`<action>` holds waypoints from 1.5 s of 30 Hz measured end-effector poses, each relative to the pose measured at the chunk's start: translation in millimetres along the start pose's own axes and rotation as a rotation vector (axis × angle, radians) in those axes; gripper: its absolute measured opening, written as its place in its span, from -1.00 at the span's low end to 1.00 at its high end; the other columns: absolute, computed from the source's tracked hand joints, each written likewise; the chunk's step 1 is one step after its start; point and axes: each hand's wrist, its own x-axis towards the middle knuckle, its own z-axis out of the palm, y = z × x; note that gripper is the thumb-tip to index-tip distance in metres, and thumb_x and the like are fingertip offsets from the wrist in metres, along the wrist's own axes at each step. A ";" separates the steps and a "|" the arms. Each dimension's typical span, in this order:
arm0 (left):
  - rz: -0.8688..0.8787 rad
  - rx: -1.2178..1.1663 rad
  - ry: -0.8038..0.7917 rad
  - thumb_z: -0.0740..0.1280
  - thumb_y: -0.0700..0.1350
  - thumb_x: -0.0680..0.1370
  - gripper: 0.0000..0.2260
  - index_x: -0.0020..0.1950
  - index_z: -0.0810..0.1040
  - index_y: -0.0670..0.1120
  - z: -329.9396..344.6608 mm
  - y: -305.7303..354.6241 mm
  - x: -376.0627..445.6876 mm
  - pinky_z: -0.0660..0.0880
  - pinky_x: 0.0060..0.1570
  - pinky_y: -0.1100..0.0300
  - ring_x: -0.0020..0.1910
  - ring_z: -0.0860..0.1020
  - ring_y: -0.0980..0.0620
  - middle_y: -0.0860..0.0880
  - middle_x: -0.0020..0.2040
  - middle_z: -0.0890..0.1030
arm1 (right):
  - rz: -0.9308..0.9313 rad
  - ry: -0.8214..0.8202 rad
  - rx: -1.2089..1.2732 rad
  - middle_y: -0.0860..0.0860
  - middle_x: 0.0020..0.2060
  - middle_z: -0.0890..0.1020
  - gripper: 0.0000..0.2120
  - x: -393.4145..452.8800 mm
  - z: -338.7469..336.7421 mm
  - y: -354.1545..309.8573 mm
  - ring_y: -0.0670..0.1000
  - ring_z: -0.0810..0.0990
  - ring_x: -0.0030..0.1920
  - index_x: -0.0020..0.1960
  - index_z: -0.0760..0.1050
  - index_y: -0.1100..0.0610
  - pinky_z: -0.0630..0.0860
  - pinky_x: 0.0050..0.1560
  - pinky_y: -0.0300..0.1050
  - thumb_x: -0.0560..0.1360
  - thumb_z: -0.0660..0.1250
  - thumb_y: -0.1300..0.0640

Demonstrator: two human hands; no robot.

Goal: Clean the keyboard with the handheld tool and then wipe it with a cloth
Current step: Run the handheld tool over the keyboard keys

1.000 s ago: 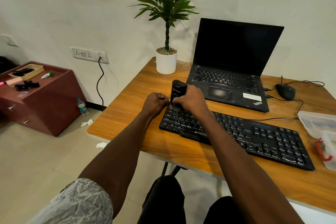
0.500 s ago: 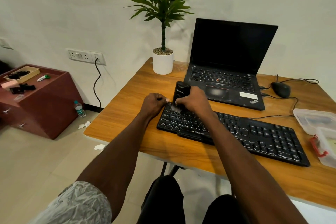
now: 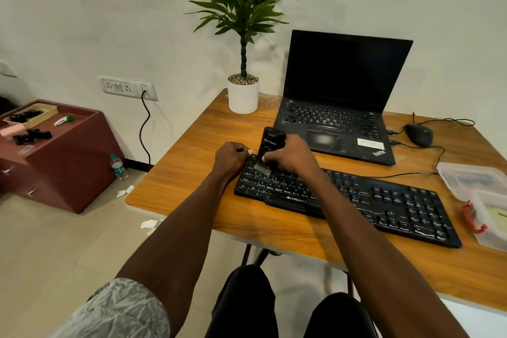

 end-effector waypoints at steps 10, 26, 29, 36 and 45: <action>0.042 0.104 0.069 0.34 -0.01 0.56 -0.76 -0.16 0.66 -0.16 4.9 1.4 -7.1 0.53 0.00 -0.01 -0.14 0.62 -0.10 -0.07 -0.16 0.68 | -0.011 0.087 -0.070 0.06 -0.02 0.64 -0.55 -4.3 -9.7 2.3 0.00 0.62 -0.15 0.21 0.49 0.15 0.62 -0.16 -0.10 0.37 0.52 0.13; 0.143 0.204 0.118 0.30 -0.02 0.59 -0.75 -0.07 0.66 -0.17 7.9 -3.9 -6.5 0.50 -0.02 0.04 -0.05 0.61 -0.12 -0.12 -0.03 0.69 | 0.003 0.045 0.003 0.05 -0.04 0.63 -0.58 -9.1 -20.5 20.4 0.04 0.65 -0.11 0.13 0.49 0.15 0.65 -0.07 0.03 0.33 0.54 0.13; 0.144 0.186 0.114 0.30 -0.03 0.59 -0.76 -0.06 0.65 -0.17 7.1 -3.1 -6.5 0.49 -0.01 0.05 -0.05 0.60 -0.11 -0.12 -0.04 0.68 | 0.017 0.223 -0.099 0.06 -0.03 0.61 -0.57 -10.8 -25.3 23.3 0.06 0.62 -0.08 0.16 0.49 0.16 0.63 -0.04 0.05 0.36 0.52 0.10; 0.145 0.173 0.111 0.30 -0.02 0.59 -0.75 -0.06 0.66 -0.17 6.4 -0.9 -7.9 0.51 -0.01 0.06 -0.06 0.61 -0.11 -0.12 -0.05 0.68 | 0.018 0.082 -0.045 0.10 0.00 0.62 -0.56 -15.6 -26.6 20.1 0.07 0.63 -0.07 0.18 0.49 0.17 0.63 -0.01 0.05 0.36 0.52 0.14; 0.144 0.167 0.124 0.30 -0.04 0.59 -0.75 -0.07 0.67 -0.19 6.9 2.0 -10.3 0.48 -0.07 0.13 -0.10 0.61 -0.08 -0.11 -0.06 0.68 | 0.043 0.102 -0.031 0.08 -0.01 0.63 -0.58 -16.9 -28.4 22.7 0.07 0.64 -0.07 0.14 0.49 0.15 0.64 -0.03 0.05 0.34 0.53 0.13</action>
